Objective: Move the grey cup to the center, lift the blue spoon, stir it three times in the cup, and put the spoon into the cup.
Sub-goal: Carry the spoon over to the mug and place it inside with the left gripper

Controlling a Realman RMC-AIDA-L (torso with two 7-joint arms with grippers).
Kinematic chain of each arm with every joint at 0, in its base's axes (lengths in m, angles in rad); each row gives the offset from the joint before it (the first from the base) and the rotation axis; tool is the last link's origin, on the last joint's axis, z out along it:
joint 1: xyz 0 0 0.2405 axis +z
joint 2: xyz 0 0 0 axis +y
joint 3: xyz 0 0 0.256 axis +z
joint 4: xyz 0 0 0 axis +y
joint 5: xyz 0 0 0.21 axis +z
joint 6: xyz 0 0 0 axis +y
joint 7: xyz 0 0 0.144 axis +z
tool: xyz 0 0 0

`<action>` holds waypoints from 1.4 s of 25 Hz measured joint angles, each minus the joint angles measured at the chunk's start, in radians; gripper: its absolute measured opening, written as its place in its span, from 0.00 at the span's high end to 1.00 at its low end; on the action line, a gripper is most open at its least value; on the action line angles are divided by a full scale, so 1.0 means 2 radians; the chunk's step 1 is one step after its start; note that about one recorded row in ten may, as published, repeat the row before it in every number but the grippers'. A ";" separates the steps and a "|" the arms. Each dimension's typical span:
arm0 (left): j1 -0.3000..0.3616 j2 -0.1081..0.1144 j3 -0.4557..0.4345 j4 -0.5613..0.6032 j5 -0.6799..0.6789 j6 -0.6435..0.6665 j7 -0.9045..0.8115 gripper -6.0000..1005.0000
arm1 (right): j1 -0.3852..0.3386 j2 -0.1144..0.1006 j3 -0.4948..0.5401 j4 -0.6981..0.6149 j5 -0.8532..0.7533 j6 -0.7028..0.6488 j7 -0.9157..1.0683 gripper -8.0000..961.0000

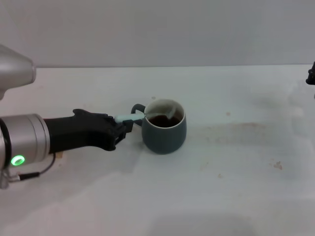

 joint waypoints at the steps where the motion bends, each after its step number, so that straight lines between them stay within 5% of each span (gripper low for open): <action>1: -0.011 0.001 -0.014 0.007 -0.007 -0.012 0.012 0.92 | 0.000 0.000 0.000 0.000 0.000 0.000 0.000 0.96; 13: -0.097 0.009 -0.056 0.065 0.026 -0.057 -0.015 0.95 | -0.006 0.003 0.000 0.005 -0.002 0.004 -0.002 0.96; 29: -0.118 0.010 -0.053 0.077 0.031 -0.038 0.015 0.96 | -0.006 0.005 0.000 0.004 -0.001 0.008 -0.001 0.96; 35: -0.116 0.009 -0.023 0.083 0.030 0.021 0.039 0.94 | -0.004 0.005 0.000 0.002 0.000 0.006 -0.001 0.96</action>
